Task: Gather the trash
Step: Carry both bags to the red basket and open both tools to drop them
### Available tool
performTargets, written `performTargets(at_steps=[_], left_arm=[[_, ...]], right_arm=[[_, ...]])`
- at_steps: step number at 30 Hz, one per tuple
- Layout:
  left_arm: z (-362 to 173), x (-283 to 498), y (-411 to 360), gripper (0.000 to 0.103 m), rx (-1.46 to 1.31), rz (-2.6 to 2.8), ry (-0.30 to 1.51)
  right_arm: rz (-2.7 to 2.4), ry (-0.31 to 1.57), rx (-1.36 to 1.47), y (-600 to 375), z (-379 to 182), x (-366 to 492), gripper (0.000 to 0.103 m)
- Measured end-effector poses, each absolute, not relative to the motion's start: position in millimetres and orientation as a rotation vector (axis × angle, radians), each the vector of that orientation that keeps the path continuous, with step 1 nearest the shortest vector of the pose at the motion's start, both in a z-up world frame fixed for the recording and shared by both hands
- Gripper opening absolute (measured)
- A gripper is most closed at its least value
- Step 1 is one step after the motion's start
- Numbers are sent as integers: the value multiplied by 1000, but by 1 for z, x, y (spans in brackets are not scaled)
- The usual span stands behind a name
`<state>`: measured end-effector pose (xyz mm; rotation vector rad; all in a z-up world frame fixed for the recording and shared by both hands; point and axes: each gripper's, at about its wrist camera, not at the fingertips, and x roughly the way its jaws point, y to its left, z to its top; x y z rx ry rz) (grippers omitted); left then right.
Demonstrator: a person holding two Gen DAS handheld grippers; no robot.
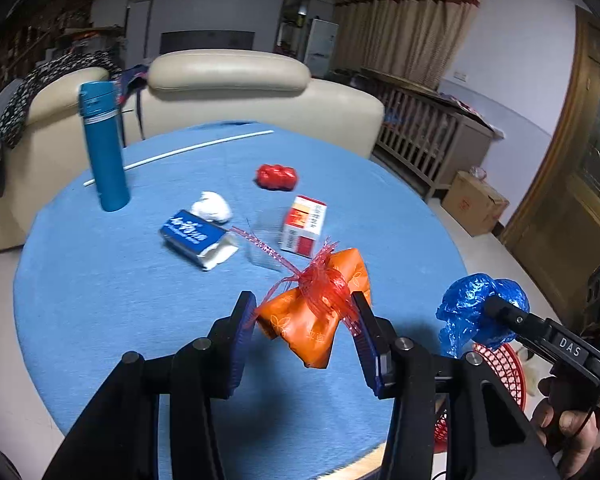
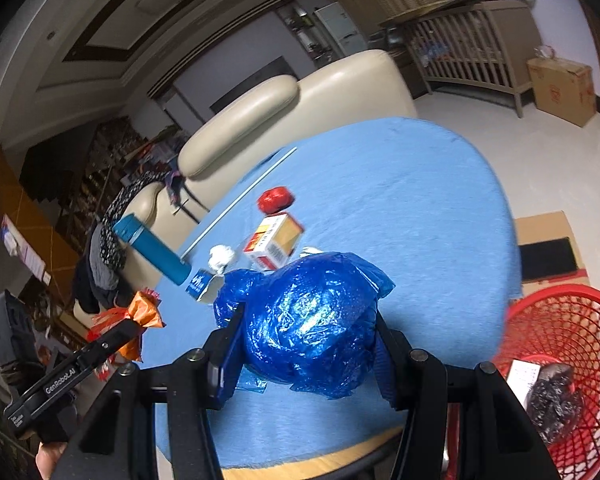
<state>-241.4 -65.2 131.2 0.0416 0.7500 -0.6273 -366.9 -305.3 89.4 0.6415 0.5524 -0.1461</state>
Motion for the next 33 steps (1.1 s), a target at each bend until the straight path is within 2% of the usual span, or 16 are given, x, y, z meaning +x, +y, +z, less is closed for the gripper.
performTargets(at_steps=[33], left_arm=[[115, -311, -204, 49, 270, -859, 770]], right_arm=[[-363, 485, 761, -402, 55, -466, 58]])
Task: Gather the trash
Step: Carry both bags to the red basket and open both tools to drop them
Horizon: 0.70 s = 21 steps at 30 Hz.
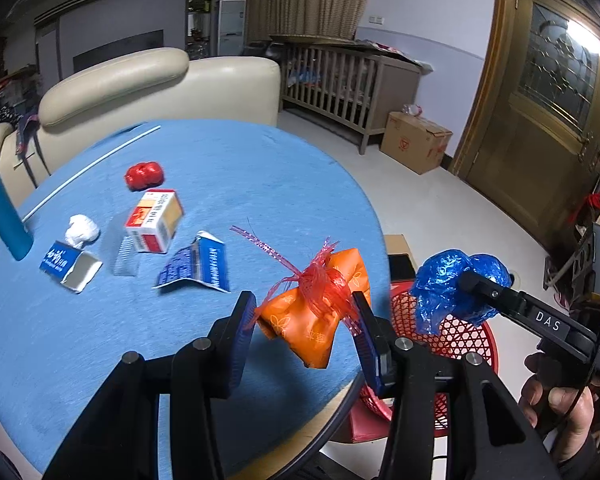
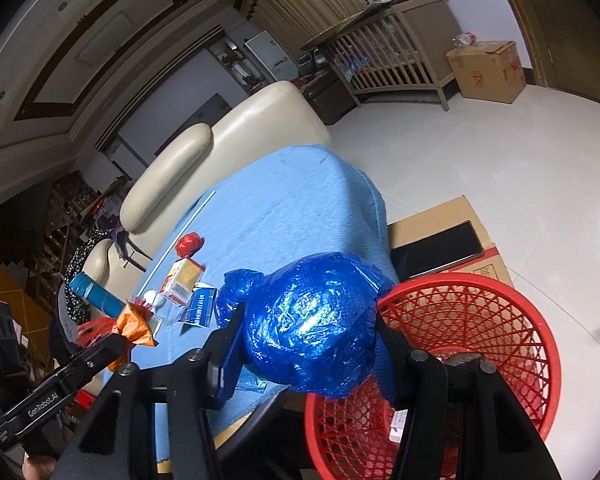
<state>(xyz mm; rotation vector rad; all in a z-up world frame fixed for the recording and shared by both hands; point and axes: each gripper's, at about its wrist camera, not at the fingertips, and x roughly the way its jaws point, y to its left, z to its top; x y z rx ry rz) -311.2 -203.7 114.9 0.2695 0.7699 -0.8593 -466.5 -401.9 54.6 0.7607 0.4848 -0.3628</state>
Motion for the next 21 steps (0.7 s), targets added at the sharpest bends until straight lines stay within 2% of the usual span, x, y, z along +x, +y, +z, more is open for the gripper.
performTargets(at_steps=[21], left_arm=[[99, -350, -267, 49, 378, -972, 780]], right_arm=[[-451, 482, 819, -432, 32, -504, 58]])
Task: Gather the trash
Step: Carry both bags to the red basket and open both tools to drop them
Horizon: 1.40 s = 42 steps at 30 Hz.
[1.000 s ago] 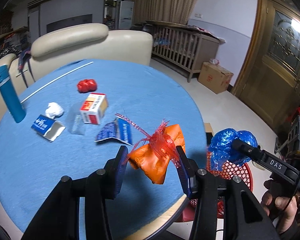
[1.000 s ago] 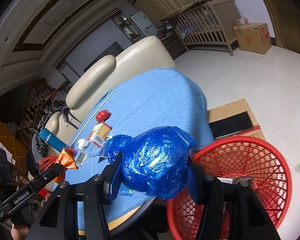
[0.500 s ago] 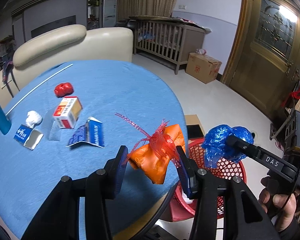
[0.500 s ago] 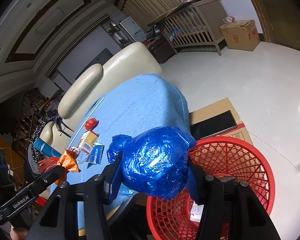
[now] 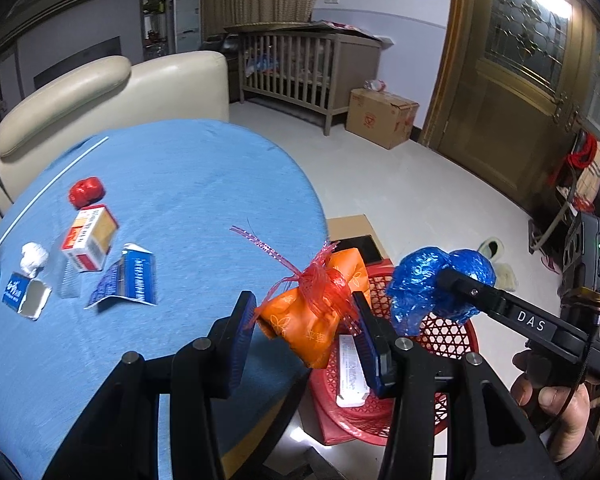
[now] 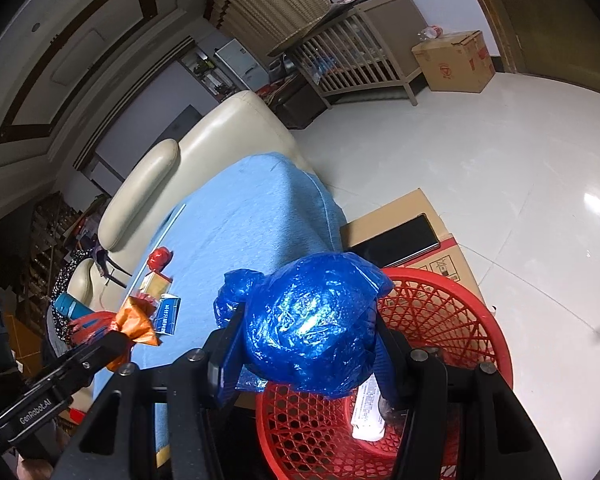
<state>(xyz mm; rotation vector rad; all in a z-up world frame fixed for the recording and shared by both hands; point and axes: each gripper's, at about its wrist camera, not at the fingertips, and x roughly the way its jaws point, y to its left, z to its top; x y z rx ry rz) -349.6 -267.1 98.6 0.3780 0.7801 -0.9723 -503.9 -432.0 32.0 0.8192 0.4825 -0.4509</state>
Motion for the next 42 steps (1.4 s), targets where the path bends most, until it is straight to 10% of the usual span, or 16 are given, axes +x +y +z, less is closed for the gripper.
performTargets(at_steps=[28, 42], left_arm=[[57, -372, -313, 49, 479, -1051, 868], [48, -381, -323, 49, 498, -1095, 869]], right_arm=[[-589, 606, 839, -453, -21, -530, 58], [-667, 634, 834, -467, -17, -540, 78]])
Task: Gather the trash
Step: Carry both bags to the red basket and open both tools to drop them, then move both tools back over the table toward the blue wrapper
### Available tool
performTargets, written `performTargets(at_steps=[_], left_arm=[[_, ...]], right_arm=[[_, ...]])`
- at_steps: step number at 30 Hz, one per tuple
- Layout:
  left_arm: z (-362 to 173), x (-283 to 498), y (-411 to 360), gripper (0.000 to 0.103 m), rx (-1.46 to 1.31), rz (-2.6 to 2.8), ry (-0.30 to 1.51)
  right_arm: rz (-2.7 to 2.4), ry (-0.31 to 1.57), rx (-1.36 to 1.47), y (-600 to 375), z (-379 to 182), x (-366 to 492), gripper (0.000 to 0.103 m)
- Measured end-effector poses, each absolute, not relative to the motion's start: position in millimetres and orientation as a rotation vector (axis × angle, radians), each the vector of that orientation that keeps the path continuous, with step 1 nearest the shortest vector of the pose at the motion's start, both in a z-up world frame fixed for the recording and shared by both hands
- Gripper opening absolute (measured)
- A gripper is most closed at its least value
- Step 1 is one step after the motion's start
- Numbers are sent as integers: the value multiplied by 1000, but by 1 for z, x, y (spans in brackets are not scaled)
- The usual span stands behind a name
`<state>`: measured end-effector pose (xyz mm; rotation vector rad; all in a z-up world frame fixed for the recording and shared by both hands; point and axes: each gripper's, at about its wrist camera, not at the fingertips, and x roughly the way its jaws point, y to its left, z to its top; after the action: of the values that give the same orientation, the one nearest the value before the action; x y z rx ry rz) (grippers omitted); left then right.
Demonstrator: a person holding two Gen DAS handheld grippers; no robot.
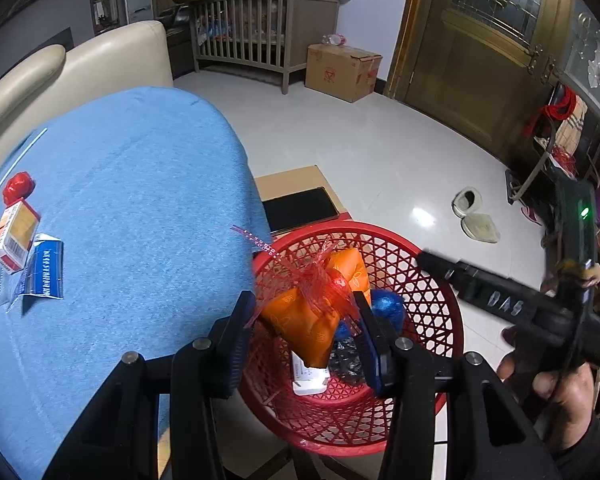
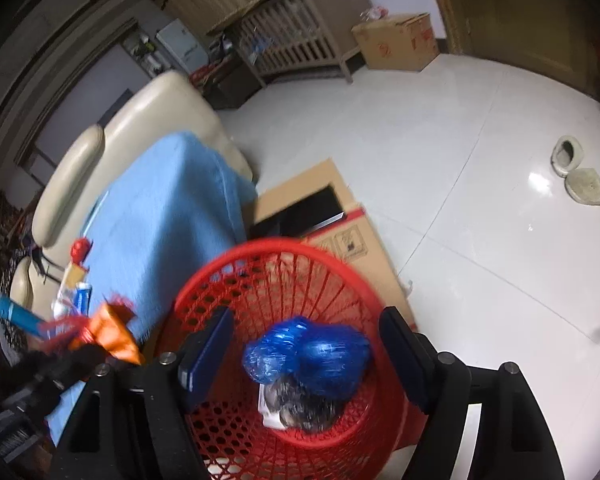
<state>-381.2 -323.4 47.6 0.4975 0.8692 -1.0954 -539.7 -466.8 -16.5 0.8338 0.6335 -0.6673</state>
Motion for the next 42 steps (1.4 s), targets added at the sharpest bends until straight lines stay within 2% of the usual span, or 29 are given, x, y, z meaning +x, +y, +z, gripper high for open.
performTargets(at_steps=[7, 8, 10, 11, 24, 42], left_arm=[[39, -393, -338, 51, 533, -1121, 898], [36, -393, -341, 54, 535, -1119, 911], [32, -394, -345, 75, 548, -1116, 934], [31, -394, -346, 77, 551, -1116, 935], [38, -376, -323, 78, 522, -1060, 917], [54, -315, -245, 78, 356, -917, 911]], right_arm=[[-724, 528, 869, -479, 4, -562, 78], [-725, 520, 873, -480, 6, -564, 78], [-720, 506, 877, -481, 9, -565, 78], [-718, 503, 875, -480, 11, -565, 78], [-667, 508, 847, -467, 23, -549, 78], [-504, 617, 685, -399, 52, -469, 78]])
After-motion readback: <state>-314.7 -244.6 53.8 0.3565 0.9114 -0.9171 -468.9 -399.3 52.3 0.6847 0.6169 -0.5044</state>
